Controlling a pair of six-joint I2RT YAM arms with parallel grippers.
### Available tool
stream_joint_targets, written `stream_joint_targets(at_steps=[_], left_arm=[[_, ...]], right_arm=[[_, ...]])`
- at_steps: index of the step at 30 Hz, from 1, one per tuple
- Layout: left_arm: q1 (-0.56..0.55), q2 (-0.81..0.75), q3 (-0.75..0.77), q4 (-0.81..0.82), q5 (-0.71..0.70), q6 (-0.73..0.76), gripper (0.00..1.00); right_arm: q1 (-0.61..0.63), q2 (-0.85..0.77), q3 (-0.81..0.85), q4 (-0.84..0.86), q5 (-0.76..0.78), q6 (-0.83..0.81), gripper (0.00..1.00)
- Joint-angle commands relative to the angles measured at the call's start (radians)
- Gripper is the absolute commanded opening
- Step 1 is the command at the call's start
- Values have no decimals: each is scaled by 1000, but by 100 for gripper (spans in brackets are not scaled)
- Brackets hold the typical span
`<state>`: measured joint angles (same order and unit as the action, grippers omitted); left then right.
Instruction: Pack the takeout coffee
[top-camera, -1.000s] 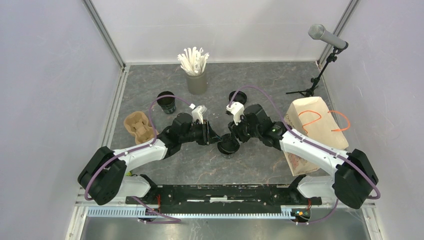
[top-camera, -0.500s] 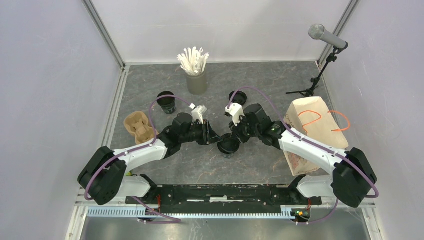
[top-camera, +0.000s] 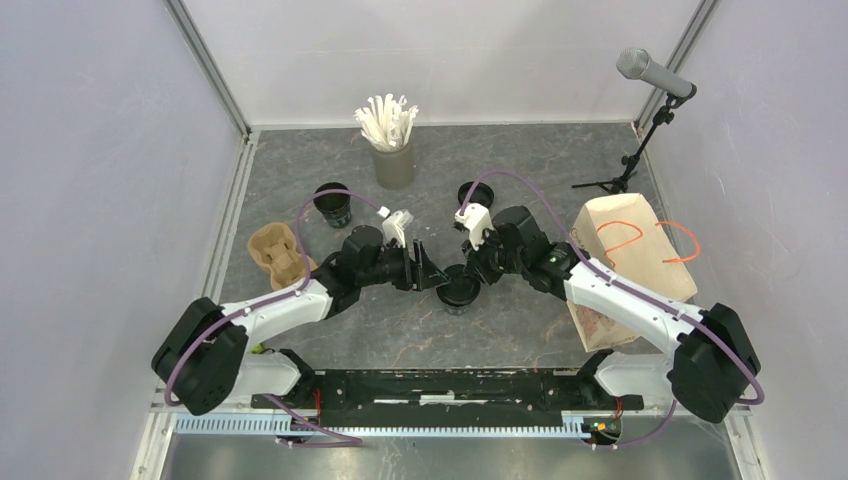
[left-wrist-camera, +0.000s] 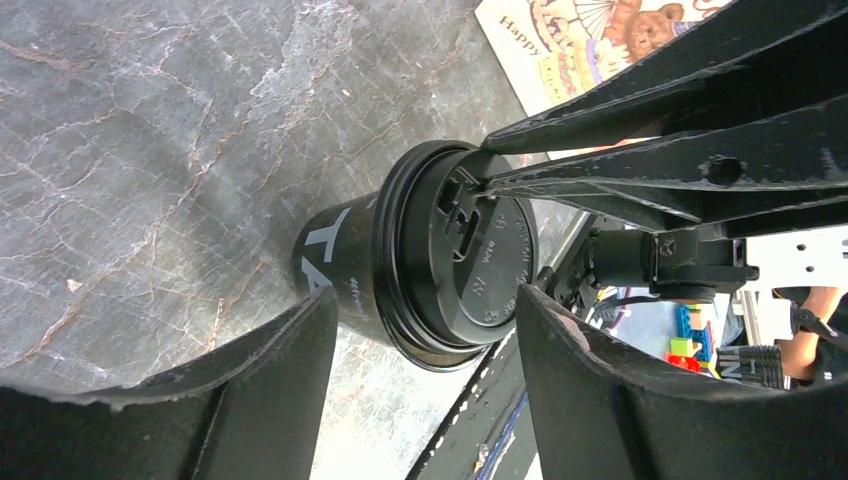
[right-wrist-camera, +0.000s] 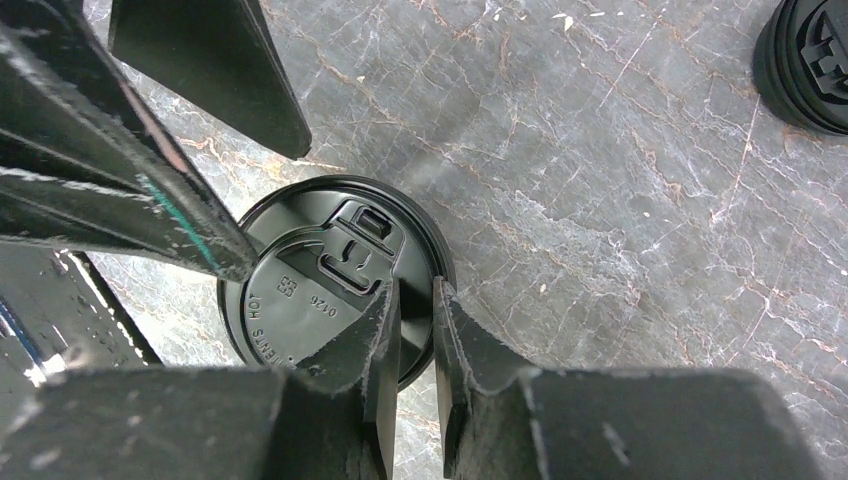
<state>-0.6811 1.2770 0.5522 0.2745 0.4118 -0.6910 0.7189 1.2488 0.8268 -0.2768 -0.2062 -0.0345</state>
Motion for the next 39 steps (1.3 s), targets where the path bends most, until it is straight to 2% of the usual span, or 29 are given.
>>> stream_joint_targets(at_steps=[1,8,20,23,27,36,39], left_arm=[[-3,-49,22,11,30,13,74],[-3,-65,-17,9,42,0,83],[-28,-40,-60,51,38,-74,82],[-31,-26,-57,50,34,-76,78],[-31,-10,-54,50,21,-72,68],[-31,15,-46,51,14,-52,63],[-31,18,-43,46,13,-42,57]], right_arm=[[-3,-23,9,2,-27,3,22],[-3,-31,-5,12,-47,22,22],[-3,-18,-14,22,-42,33,22],[-3,-15,-15,19,-46,33,22],[-3,-16,-20,19,-53,56,23],[-4,-17,-38,52,-66,83,23],[-3,-13,-47,59,-65,86,23]])
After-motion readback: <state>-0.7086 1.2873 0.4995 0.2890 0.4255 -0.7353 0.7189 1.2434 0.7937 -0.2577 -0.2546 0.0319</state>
